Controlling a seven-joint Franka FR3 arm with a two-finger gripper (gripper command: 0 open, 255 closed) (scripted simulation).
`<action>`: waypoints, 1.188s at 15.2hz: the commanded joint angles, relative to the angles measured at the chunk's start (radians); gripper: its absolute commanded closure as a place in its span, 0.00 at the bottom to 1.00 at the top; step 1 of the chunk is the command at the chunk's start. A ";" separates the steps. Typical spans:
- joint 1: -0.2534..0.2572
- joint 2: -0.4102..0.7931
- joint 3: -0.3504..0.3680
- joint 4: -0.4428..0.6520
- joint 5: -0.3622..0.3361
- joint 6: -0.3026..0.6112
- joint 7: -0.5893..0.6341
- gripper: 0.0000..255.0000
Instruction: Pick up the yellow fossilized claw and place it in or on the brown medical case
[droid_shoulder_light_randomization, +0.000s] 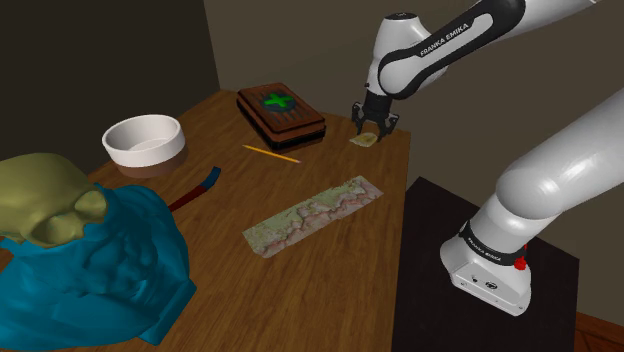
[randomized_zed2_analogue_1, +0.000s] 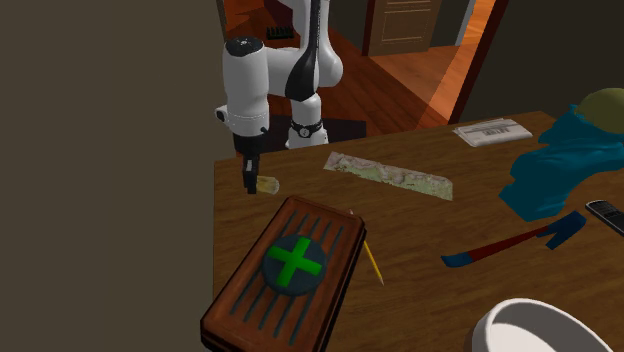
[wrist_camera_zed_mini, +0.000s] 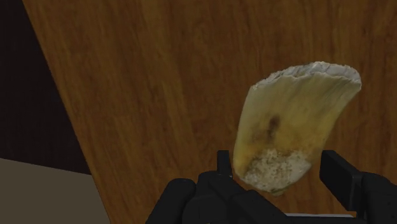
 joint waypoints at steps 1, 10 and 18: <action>0.001 0.004 0.001 -0.001 0.001 0.007 0.000 1.00; 0.004 -0.027 -0.002 0.015 0.009 -0.040 -0.009 1.00; 0.010 -0.098 -0.009 0.070 0.024 -0.165 -0.027 1.00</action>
